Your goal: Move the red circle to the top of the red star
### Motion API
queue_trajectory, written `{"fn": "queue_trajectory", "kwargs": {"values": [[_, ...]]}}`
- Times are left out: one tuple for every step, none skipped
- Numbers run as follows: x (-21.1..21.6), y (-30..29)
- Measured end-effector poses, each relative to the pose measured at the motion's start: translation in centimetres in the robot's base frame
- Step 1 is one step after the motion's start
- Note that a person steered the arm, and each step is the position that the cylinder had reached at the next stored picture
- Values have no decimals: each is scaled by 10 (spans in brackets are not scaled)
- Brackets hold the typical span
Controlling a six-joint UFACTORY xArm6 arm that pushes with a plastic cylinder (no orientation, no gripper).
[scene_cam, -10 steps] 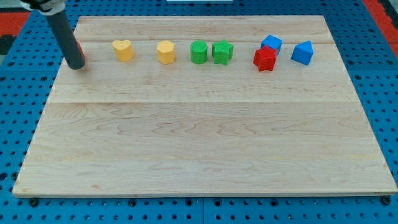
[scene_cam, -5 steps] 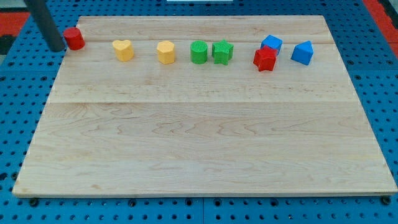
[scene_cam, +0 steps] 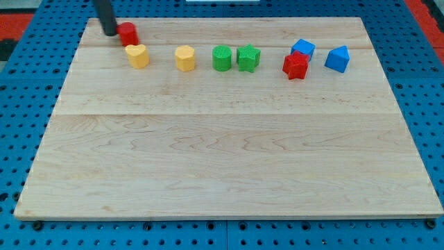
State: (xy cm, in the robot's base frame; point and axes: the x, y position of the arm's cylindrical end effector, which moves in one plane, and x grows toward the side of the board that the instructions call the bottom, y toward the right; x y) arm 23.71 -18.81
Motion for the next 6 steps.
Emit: {"fn": "queue_trajectory", "kwargs": {"values": [[6,92],[6,173],[6,136],[50,139],[56,174],[39,184]]}}
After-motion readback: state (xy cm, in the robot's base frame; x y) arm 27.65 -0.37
